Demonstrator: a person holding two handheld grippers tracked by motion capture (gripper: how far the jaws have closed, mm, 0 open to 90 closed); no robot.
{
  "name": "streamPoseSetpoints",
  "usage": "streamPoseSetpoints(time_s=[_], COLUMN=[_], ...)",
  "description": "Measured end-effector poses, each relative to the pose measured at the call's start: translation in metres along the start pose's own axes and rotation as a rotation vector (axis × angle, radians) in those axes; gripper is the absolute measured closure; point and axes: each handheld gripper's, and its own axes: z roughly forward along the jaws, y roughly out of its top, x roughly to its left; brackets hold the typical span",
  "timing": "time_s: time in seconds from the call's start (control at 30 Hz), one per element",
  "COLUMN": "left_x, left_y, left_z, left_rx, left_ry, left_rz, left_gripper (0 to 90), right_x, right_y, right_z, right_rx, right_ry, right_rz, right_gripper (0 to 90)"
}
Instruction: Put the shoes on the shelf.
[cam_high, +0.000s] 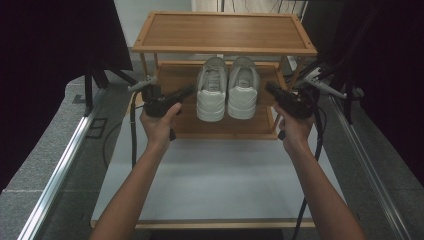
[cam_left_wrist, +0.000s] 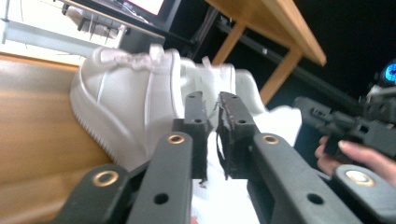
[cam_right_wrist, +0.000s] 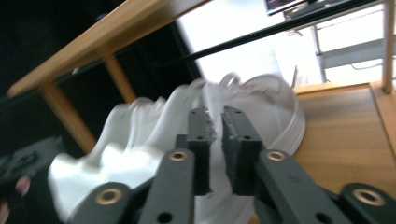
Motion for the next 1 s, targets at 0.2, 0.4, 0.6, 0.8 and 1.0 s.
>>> streamPoseSetpoints(time_s=[0.2,0.4,0.6,0.8,1.0], left_x=[-0.008,-0.02,-0.019,-0.021,-0.025], left_y=[-0.016,-0.025,-0.026,-0.027,-0.029], left_z=[-0.005,0.004,0.009,0.009,0.009], left_rx=[0.056,0.103,0.104,0.106,0.114], left_ry=[-0.013,-0.025,-0.044,-0.03,-0.061], left_rz=[0.062,0.125,0.115,0.128,0.139], left_gripper=[89.1,89.9,90.0,90.0,89.3], right_x=[0.01,0.018,0.018,0.019,0.025], right_y=[-0.021,-0.039,-0.039,-0.04,-0.044], right_z=[-0.006,0.006,0.007,0.006,0.009], right_rx=[0.061,0.117,0.11,0.103,0.12], right_ry=[0.033,0.06,0.073,0.096,0.12], right_rz=[-0.092,-0.179,-0.166,-0.156,-0.183], right_gripper=[89.6,89.8,89.7,89.7,89.6])
